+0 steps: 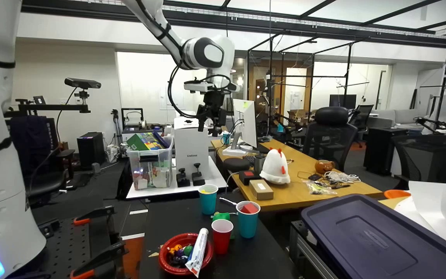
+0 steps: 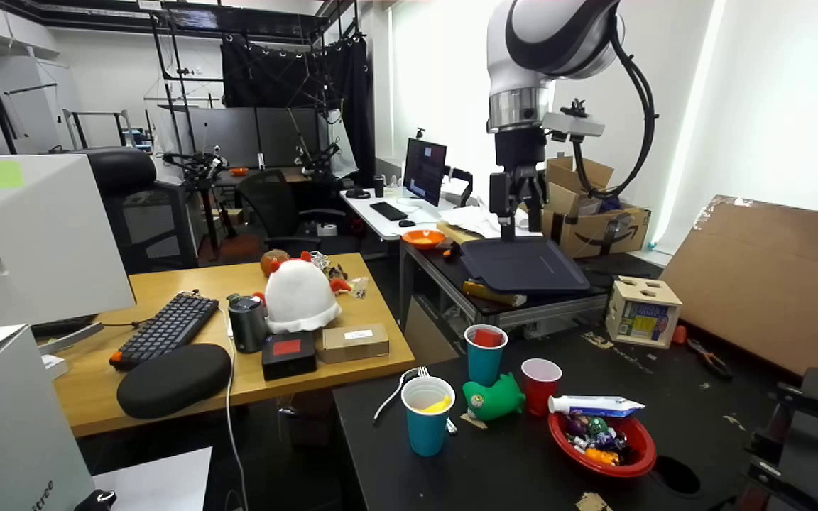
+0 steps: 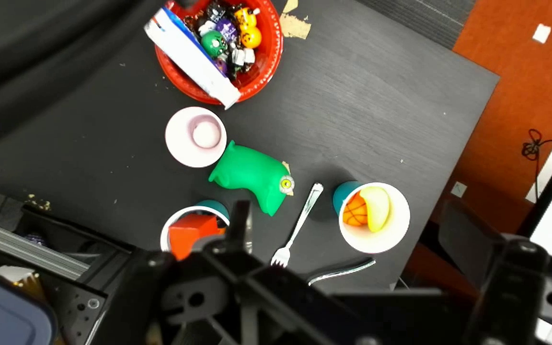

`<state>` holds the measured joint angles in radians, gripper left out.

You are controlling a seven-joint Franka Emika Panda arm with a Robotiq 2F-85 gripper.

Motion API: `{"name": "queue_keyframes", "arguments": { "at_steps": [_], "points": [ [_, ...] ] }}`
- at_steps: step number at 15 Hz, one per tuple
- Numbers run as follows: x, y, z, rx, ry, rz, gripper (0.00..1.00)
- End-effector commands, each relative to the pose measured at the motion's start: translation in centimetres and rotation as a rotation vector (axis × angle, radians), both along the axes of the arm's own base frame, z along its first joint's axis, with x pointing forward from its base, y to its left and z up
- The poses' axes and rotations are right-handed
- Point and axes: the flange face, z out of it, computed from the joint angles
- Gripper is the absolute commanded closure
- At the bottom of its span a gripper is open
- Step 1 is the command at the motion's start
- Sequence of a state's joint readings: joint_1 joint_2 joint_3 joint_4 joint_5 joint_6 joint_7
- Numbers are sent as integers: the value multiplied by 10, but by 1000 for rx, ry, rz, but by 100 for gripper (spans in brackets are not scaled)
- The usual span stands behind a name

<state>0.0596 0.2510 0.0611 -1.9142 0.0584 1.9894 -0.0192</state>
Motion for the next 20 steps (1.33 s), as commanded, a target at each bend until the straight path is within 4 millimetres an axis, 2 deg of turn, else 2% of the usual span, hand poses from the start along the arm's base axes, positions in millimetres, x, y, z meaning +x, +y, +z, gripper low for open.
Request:
{"name": "queue_keyframes", "arguments": {
  "at_steps": [1, 6, 12, 16, 20],
  "points": [
    [-27, -8, 36, -8, 8, -48, 0],
    [-53, -36, 63, -12, 25, -133, 0],
    [-111, -67, 64, 16, 31, -259, 0],
    [-154, -71, 59, 17, 32, -304, 0],
    [-191, -70, 64, 1, 11, -343, 0]
  ]
}}
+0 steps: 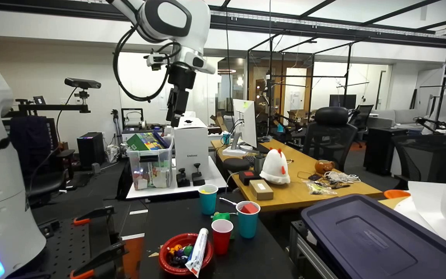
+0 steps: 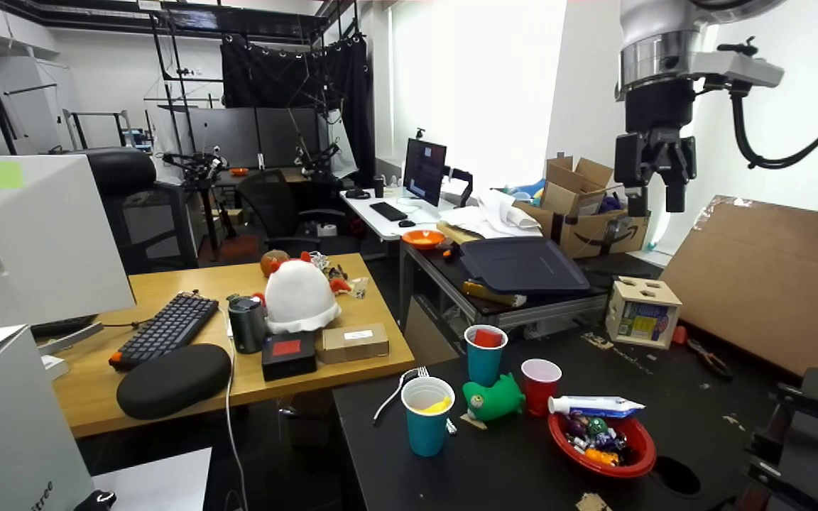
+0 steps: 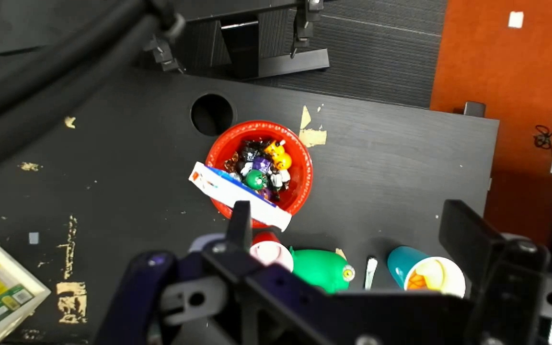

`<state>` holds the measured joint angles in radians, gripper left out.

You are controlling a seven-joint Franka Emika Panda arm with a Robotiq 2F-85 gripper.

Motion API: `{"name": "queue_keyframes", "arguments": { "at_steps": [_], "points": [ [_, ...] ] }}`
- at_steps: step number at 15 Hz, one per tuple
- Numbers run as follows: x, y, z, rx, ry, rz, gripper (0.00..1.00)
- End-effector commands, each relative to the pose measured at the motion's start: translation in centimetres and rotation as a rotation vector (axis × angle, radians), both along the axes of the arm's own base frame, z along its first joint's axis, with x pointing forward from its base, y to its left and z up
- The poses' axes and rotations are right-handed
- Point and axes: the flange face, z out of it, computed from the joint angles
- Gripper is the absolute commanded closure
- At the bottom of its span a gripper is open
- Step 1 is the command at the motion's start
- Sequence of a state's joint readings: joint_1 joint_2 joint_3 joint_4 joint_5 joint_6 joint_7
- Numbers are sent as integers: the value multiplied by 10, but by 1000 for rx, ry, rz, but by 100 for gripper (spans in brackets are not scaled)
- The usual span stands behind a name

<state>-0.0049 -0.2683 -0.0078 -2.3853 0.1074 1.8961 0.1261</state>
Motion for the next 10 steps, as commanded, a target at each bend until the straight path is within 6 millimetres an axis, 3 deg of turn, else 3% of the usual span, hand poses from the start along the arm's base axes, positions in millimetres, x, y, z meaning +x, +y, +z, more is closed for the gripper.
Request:
{"name": "queue_keyframes", "arguments": {
  "at_steps": [1, 6, 9, 10],
  "points": [
    [-43, 0, 10, -16, -56, -58, 0],
    [-85, -8, 28, -51, -172, -141, 0],
    [-107, -26, 34, -75, -271, -193, 0],
    [-84, -18, 33, -50, -196, -152, 0]
  ]
}}
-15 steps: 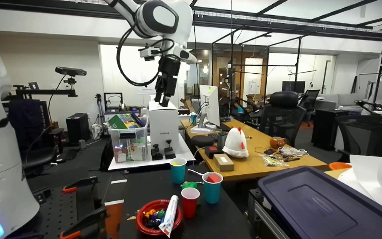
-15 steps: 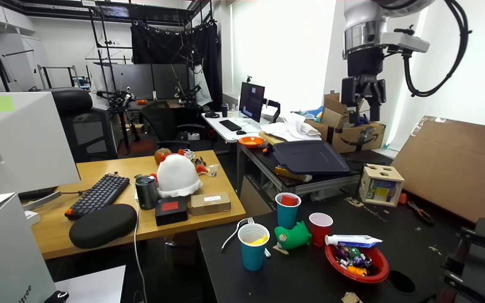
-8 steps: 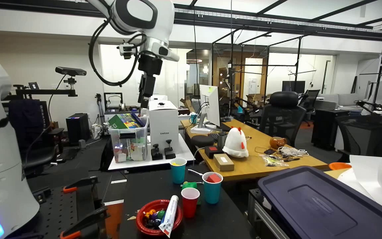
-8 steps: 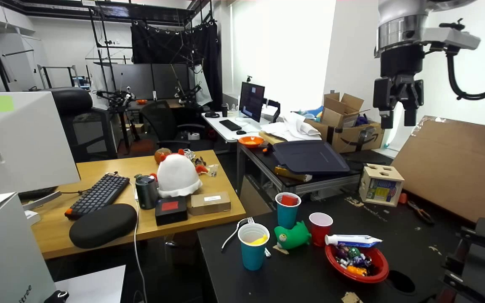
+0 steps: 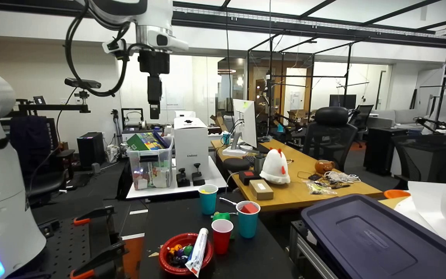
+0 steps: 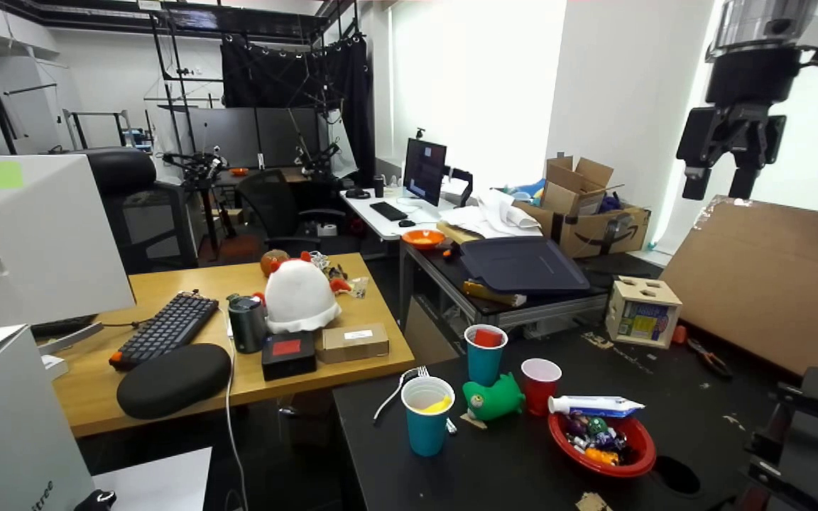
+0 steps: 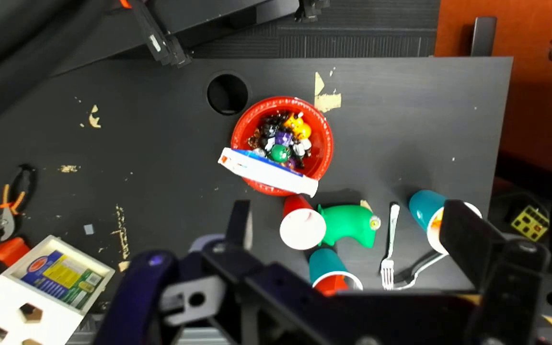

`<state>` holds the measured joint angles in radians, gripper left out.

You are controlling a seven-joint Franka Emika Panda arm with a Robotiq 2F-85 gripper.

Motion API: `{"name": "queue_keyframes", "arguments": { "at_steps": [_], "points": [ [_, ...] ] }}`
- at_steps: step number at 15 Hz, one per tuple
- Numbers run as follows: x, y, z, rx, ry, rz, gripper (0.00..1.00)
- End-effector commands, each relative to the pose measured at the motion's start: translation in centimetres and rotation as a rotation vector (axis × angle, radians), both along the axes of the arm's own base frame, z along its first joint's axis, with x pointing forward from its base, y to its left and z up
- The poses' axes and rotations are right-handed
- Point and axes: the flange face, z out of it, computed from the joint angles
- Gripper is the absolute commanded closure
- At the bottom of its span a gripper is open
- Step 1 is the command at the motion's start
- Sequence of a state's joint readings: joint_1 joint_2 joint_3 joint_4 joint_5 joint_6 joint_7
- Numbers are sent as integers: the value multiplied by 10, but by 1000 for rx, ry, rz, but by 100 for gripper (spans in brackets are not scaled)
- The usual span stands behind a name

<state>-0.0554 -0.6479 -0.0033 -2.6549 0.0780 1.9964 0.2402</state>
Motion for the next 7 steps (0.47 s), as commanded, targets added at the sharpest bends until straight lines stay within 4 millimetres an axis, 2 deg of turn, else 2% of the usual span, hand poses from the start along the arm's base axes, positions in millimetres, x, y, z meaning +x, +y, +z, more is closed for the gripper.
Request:
{"name": "queue_keyframes", "arguments": {
  "at_steps": [1, 3, 7],
  "points": [
    [-7, -5, 2, -6, -23, -14, 0],
    [-18, -9, 3, -12, -46, -26, 0],
    [-20, -9, 3, -13, -54, -26, 0]
  ]
}}
